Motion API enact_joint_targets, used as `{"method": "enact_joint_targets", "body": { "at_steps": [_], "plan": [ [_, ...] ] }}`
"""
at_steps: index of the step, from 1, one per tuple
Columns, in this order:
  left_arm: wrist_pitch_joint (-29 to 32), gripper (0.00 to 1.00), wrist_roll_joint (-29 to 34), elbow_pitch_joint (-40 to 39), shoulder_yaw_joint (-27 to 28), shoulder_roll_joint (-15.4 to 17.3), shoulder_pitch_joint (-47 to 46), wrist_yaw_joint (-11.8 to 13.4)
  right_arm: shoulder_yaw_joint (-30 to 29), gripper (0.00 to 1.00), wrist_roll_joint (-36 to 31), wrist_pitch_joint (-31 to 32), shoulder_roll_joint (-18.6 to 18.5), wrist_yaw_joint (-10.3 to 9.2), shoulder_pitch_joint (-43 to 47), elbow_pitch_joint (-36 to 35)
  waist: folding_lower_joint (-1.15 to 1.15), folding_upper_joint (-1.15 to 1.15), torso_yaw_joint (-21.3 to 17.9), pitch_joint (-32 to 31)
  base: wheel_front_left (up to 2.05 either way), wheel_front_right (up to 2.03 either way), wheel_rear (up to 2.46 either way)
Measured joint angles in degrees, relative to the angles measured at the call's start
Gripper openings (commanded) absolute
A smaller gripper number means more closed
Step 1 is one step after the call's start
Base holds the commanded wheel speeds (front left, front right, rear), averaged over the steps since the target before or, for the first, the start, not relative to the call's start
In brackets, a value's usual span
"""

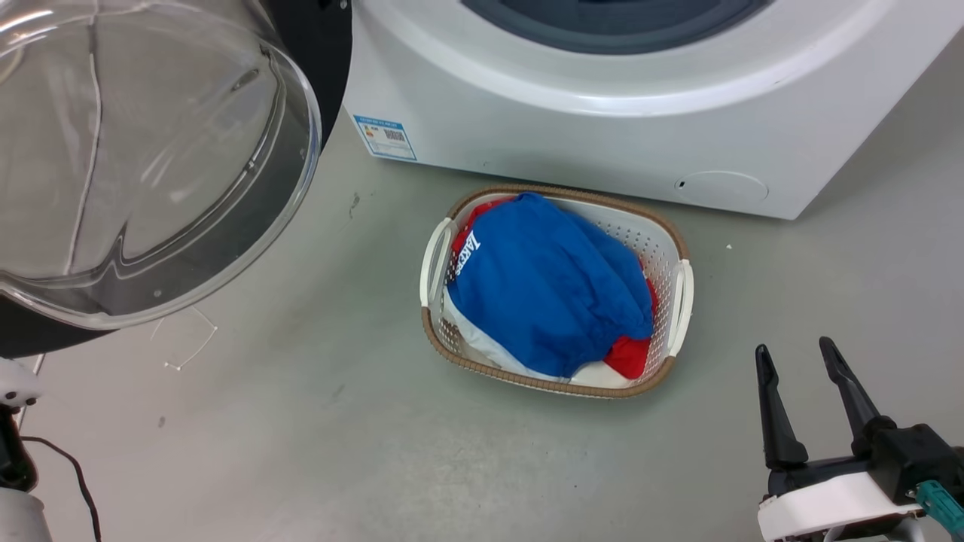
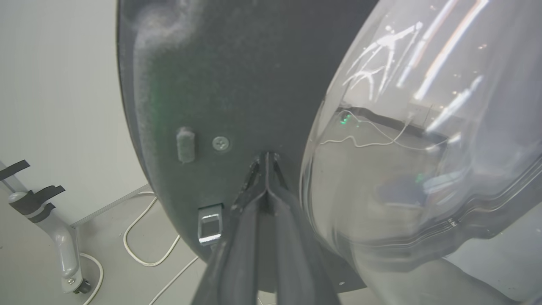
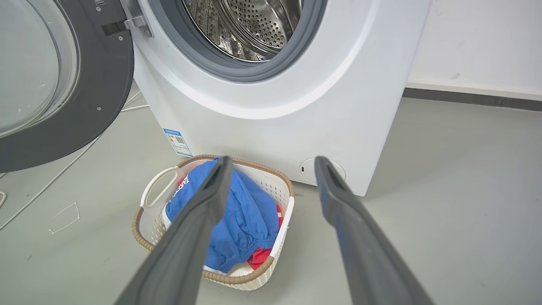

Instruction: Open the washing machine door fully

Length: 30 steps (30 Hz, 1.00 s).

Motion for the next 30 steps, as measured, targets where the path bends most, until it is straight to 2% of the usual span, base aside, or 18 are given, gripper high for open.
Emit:
{"method": "enact_joint_targets", "body": {
  "at_steps": [9,18,22,30],
  "plan": [
    [0.0,0.00,3.8,-0.7,0.3,-0.1,3.0,-1.9,0.1,1.00,0.4,0.0,0.5,0.00,1.5,0.6,0.00,0.00,-0.5,-4.7,0.00,0.00,0.00],
    [0.0,0.00,6.8,-6.9,-1.8,-0.8,9.7,-3.3,0.5,1.00,2.4,0.0,0.6,0.00,5.2,0.8,-0.01,0.00,-1.4,-12.1,0.00,0.00,0.00],
    [0.0,0.00,7.9,-11.5,-4.1,-2.5,13.5,-3.5,0.4,1.00,3.0,0.0,0.7,0.00,6.9,0.3,-0.01,0.00,-2.0,-15.6,0.00,0.00,0.00],
    [0.0,0.00,10.0,-22.8,-11.2,-9.3,19.6,-3.8,-0.7,1.00,3.3,0.0,0.7,0.01,8.4,-2.2,-0.01,0.00,-4.2,-19.7,0.00,0.00,0.00]
  ]
}}
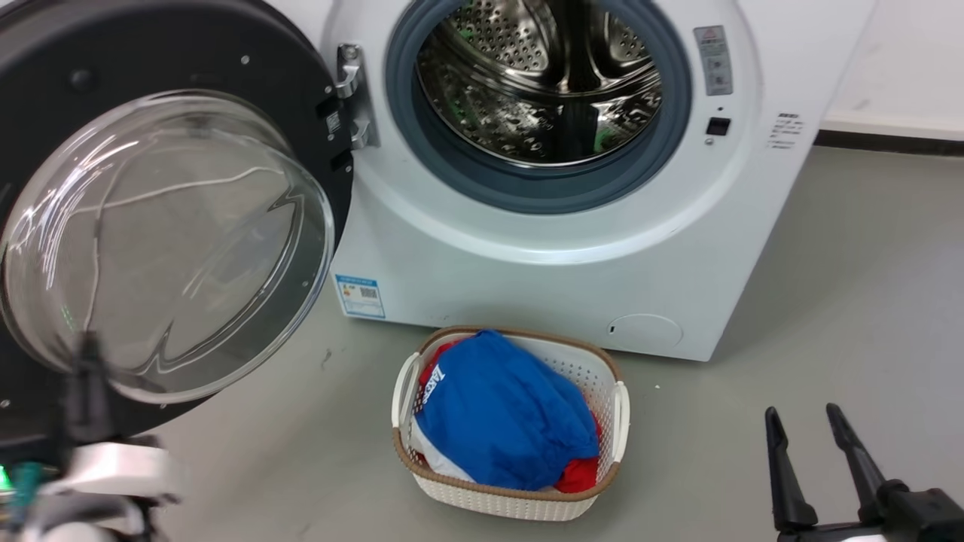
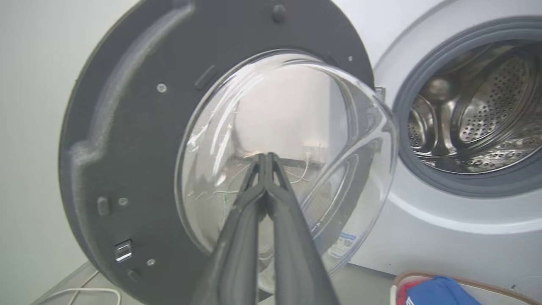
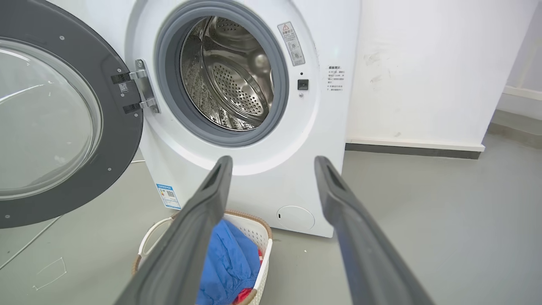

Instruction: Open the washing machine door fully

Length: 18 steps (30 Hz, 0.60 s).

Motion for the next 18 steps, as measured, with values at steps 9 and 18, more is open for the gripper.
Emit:
{"method": "enact_joint_targets", "body": {
  "at_steps": [9,18],
  "plan": [
    [0.0,0.00,-0.8,-7.7,-9.2,-4.9,7.0,0.2,-1.5,1.00,0.5,0.0,0.0,-0.01,1.0,-2.8,0.00,0.00,-2.7,-1.3,0.00,0.00,0.00],
    [0.0,0.00,-2.0,-10.4,-18.0,-5.4,10.9,2.5,-2.0,1.00,1.2,0.0,0.0,-0.01,1.6,-4.7,0.00,0.00,-6.1,-1.5,0.00,0.00,0.00]
  ]
}}
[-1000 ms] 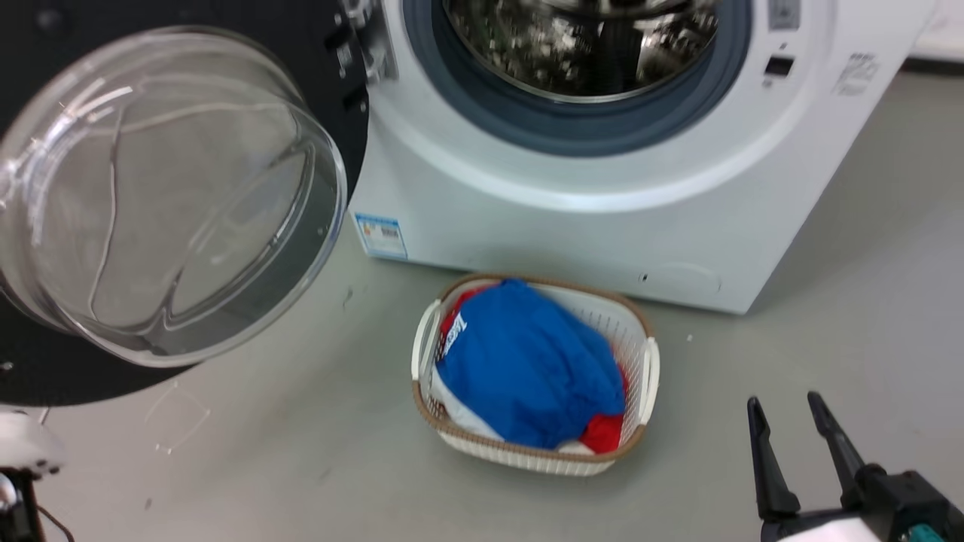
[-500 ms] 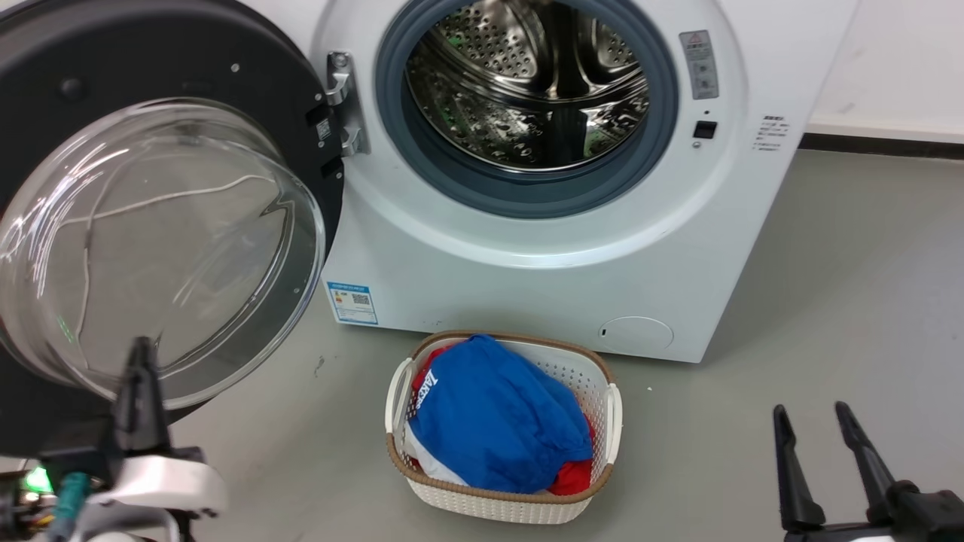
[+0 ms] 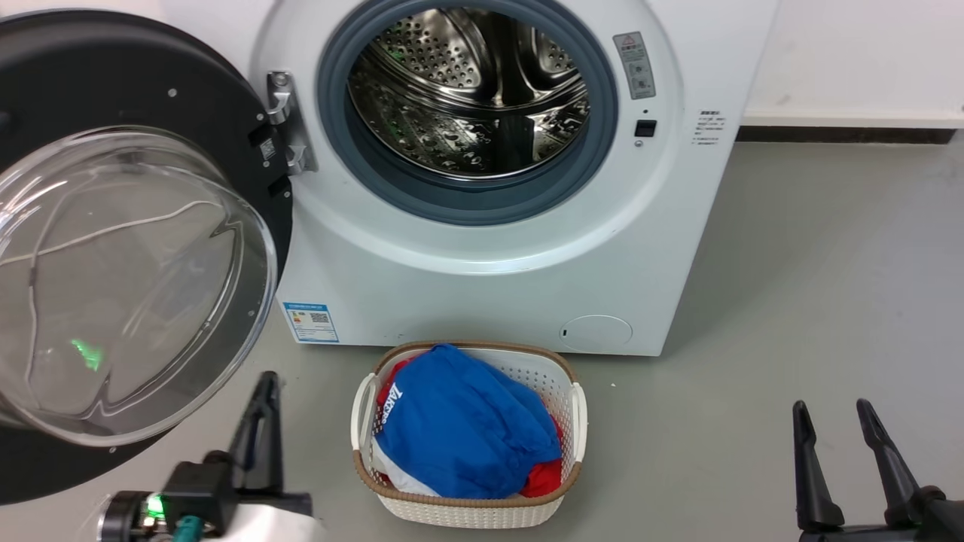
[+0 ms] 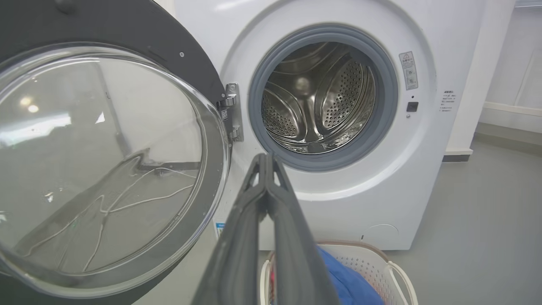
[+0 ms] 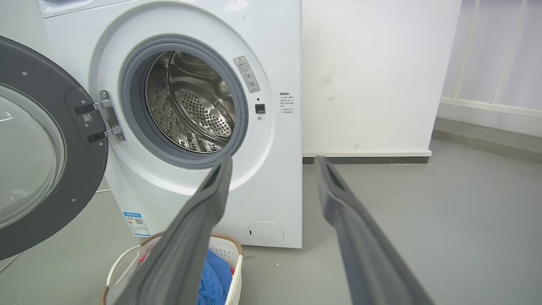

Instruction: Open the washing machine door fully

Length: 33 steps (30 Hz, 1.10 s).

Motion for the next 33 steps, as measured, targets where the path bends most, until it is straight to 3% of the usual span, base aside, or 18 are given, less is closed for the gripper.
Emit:
{"method": "enact_joint_targets", "body": {
  "at_steps": [10,11,12,13,32,33],
  "plan": [
    [0.0,0.00,-0.3,1.6,-6.0,0.0,1.3,3.3,-0.3,1.00,0.9,0.0,0.0,0.00,1.1,0.2,0.01,0.00,-2.2,0.0,0.00,0.00,0.00],
    [0.0,0.12,-0.3,1.7,-6.3,-0.1,1.4,3.8,-0.3,1.00,1.0,0.0,0.0,0.00,1.1,0.3,0.00,0.00,-2.4,0.0,0.00,0.00,0.00],
    [0.0,0.93,-0.1,2.0,-6.6,0.0,1.5,4.2,-0.3,1.00,1.0,0.0,0.0,0.00,1.1,0.4,0.00,0.00,-2.5,0.0,0.00,0.00,0.00],
    [0.0,1.00,0.3,2.2,-6.8,0.0,1.7,4.5,-0.3,1.00,1.0,0.0,0.0,0.00,1.3,0.4,0.01,0.00,-2.6,0.0,0.00,0.00,0.00],
    [0.0,1.00,-0.9,3.1,-7.4,-0.1,2.0,5.2,-0.5,1.00,1.6,0.0,0.0,0.00,1.6,0.6,0.00,0.00,-2.6,-0.3,0.00,0.00,0.00],
    [0.0,0.00,-0.9,3.2,-7.4,-0.1,2.0,5.2,-0.5,0.00,1.6,0.0,0.0,0.00,1.6,0.7,0.00,0.00,-2.6,-0.3,0.00,0.00,0.00]
  ]
}}
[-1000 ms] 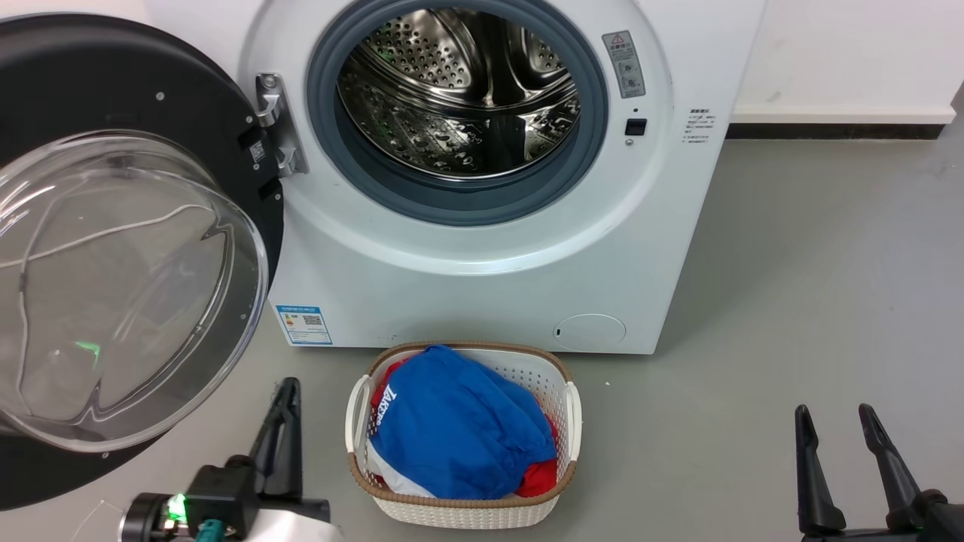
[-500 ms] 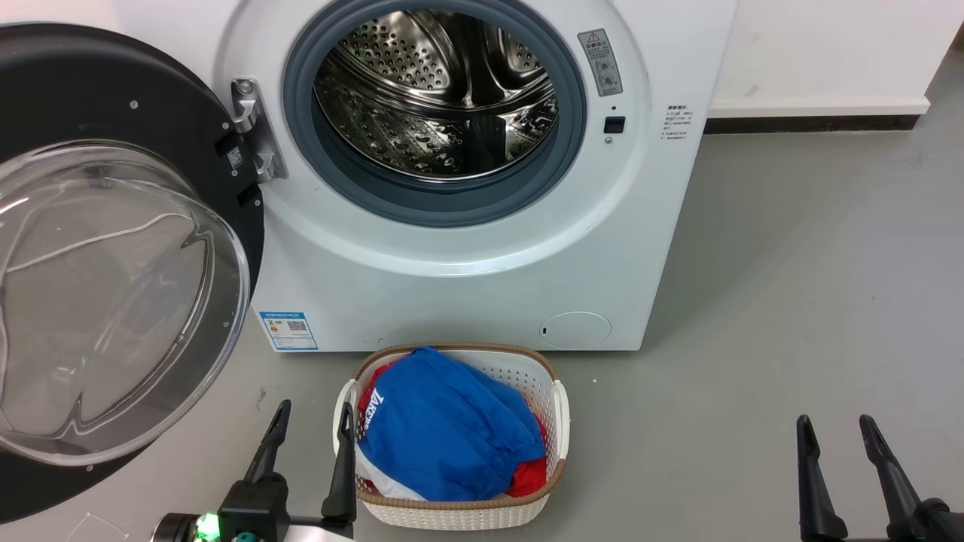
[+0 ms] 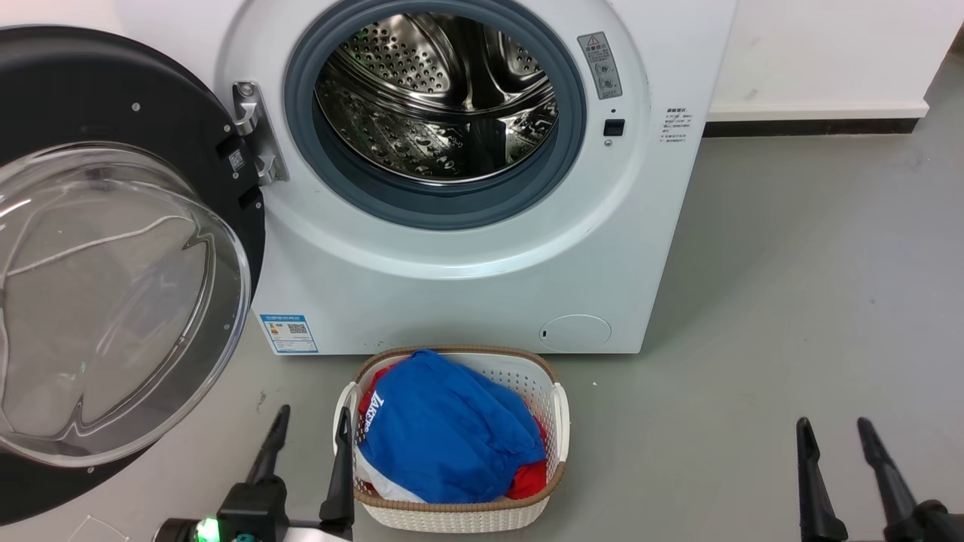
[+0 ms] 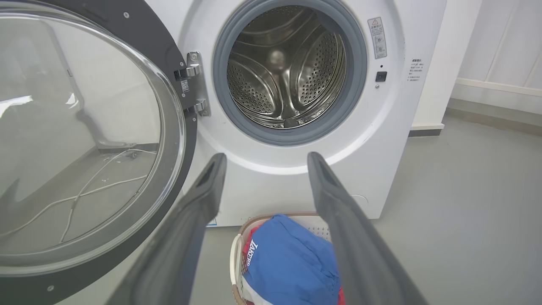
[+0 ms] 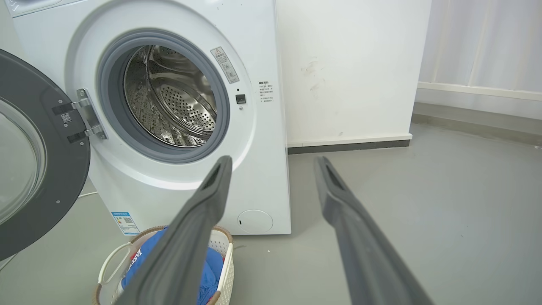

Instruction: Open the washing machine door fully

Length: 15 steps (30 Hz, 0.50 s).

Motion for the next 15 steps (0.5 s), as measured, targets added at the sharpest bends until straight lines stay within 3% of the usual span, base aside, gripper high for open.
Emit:
{"method": "enact_joint_targets", "body": {
  "at_steps": [5,15],
  "plan": [
    [0.2,0.00,-0.3,2.6,-0.2,0.0,1.2,-0.1,0.2,0.00,0.3,0.3,0.0,0.00,0.1,2.5,0.00,0.00,0.0,0.0,0.00,0.00,0.00],
    [2.9,0.00,-12.2,3.6,1.0,0.1,0.5,-1.2,0.7,0.00,11.9,2.4,-0.2,0.00,-1.2,4.5,0.01,0.00,0.0,0.2,0.00,0.00,0.00]
  ]
}}
